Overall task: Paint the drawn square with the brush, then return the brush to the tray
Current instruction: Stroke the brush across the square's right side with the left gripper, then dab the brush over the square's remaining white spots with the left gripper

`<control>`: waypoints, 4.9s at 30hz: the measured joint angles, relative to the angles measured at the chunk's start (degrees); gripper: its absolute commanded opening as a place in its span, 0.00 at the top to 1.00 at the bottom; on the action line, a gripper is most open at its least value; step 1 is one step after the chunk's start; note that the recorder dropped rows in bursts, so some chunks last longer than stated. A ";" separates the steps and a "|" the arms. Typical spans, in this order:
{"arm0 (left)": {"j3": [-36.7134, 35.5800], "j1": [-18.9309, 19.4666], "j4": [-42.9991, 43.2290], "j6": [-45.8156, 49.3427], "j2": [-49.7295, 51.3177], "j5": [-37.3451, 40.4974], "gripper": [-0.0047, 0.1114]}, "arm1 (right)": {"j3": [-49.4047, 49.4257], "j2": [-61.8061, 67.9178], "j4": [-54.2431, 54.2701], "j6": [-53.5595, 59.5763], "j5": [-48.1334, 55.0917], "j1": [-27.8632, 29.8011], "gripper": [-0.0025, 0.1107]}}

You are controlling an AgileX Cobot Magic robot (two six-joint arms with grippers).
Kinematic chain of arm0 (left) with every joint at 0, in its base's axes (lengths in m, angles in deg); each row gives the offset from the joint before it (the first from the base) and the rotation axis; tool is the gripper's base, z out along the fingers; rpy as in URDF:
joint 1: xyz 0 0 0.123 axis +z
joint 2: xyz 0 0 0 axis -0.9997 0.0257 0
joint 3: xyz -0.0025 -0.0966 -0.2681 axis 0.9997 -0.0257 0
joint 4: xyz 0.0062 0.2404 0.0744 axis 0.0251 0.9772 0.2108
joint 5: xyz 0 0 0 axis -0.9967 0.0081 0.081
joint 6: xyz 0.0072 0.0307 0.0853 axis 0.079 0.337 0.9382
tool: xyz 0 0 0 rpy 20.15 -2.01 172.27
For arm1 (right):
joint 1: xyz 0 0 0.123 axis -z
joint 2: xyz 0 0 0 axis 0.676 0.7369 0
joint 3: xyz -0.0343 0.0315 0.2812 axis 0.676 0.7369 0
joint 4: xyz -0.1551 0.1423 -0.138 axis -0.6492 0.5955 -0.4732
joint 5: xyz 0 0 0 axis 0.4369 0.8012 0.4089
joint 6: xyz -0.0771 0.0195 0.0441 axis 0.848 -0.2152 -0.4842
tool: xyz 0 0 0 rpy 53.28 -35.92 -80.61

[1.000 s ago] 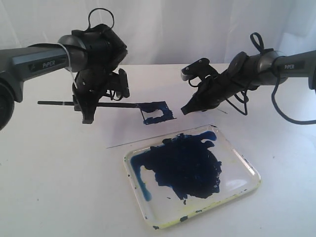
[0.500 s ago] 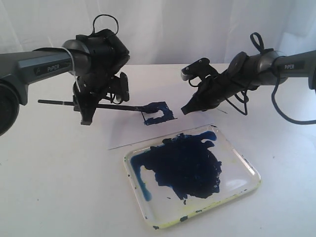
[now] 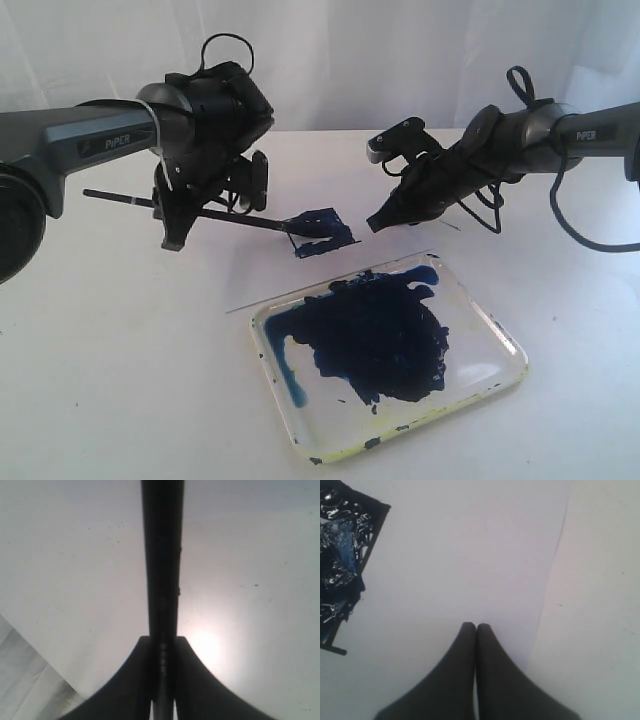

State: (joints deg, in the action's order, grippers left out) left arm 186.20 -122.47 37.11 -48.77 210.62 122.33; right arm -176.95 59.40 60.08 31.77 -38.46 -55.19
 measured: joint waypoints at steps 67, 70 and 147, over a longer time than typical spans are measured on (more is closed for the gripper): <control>0.09 -0.77 7.06 -1.60 0.29 0.08 0.96 | 0.00 0.00 0.00 0.00 -0.21 0.00 0.98; 0.09 -0.70 9.36 -1.60 0.29 0.08 0.96 | 0.00 0.00 0.00 0.00 -0.21 0.00 0.98; -0.01 2.75 3.92 -6.19 -0.87 0.08 0.96 | 0.00 0.13 0.00 0.00 -0.31 0.00 0.98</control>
State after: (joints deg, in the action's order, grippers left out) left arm 186.18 -119.73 41.03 -54.96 209.74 122.41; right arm -176.95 59.54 60.08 31.77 -38.77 -55.19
